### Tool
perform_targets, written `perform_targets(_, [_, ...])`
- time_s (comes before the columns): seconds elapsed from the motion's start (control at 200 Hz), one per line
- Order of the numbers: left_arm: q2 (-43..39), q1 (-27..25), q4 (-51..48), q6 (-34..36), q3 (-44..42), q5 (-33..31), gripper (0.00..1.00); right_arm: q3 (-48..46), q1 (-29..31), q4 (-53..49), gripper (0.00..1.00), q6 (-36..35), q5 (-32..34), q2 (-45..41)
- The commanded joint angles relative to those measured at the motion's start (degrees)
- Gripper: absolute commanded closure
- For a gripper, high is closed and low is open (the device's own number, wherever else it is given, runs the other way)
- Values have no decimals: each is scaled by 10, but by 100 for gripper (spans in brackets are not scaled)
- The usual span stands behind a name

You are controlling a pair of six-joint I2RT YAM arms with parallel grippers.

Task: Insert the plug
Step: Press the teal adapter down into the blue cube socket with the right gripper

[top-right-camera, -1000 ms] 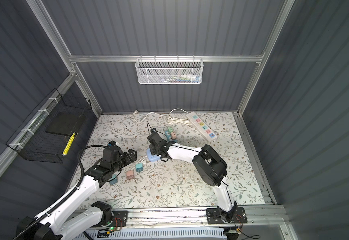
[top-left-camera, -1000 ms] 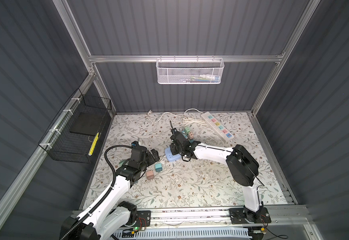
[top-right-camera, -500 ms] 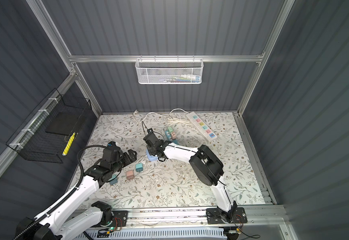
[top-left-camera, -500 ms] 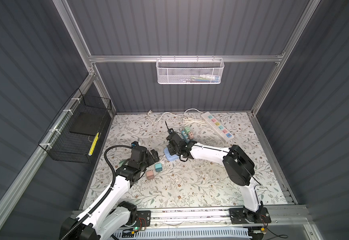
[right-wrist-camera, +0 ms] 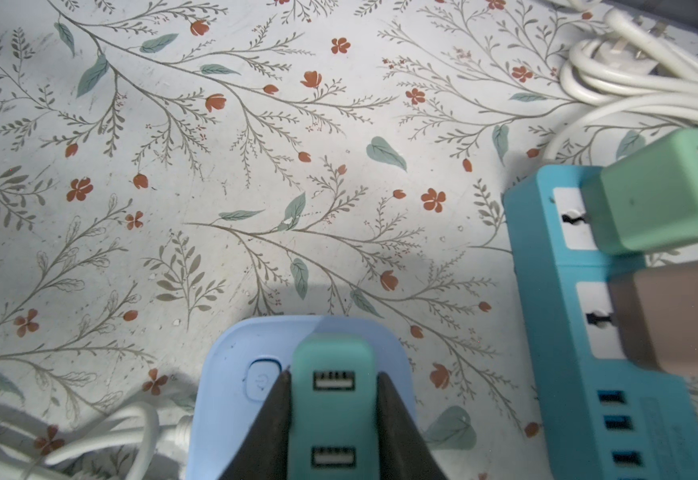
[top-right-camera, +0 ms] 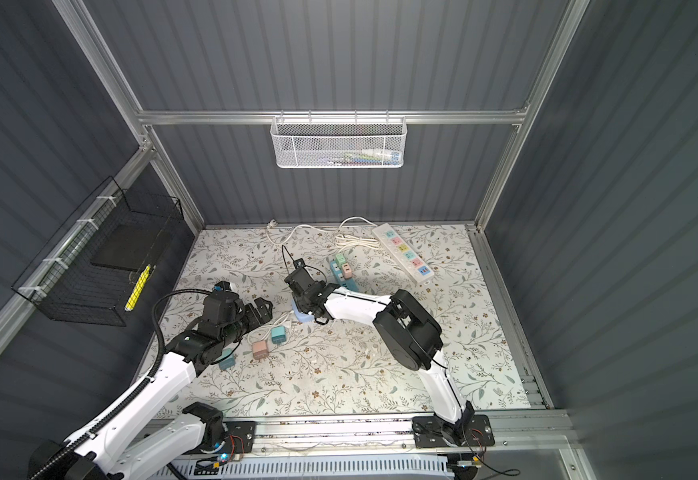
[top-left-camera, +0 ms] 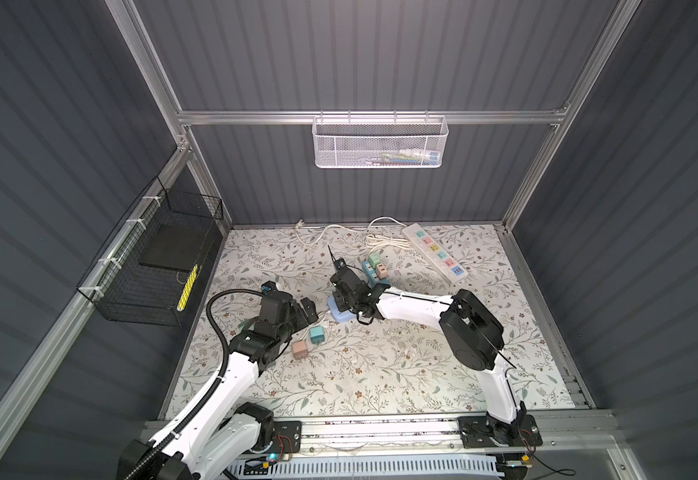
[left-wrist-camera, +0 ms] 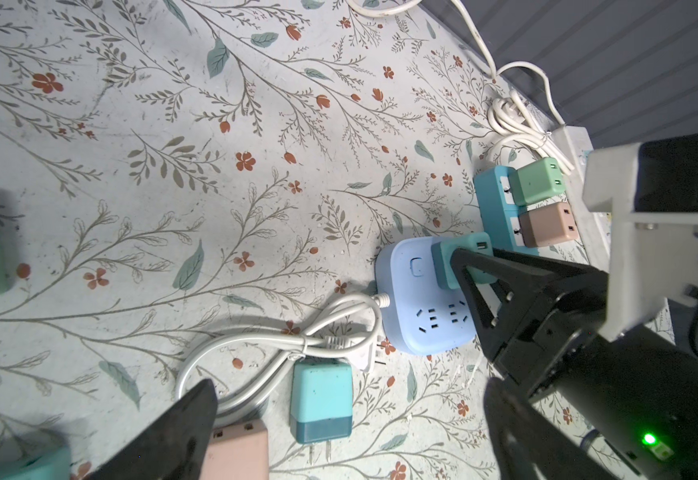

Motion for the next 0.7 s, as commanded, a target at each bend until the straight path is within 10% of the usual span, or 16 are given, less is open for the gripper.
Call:
perform_targets(0.0, [-16, 4, -17, 11, 15, -11, 0, -47, 3, -118, 83, 22, -60, 76])
perform_targets(0.42, [-45, 4, -52, 32, 37, -38, 0, -11, -4, -117, 69, 18, -44, 5])
perform_targets(0.69, [-65, 4, -85, 49, 63, -45, 0, 23, -7, -119, 37, -2, -33, -50])
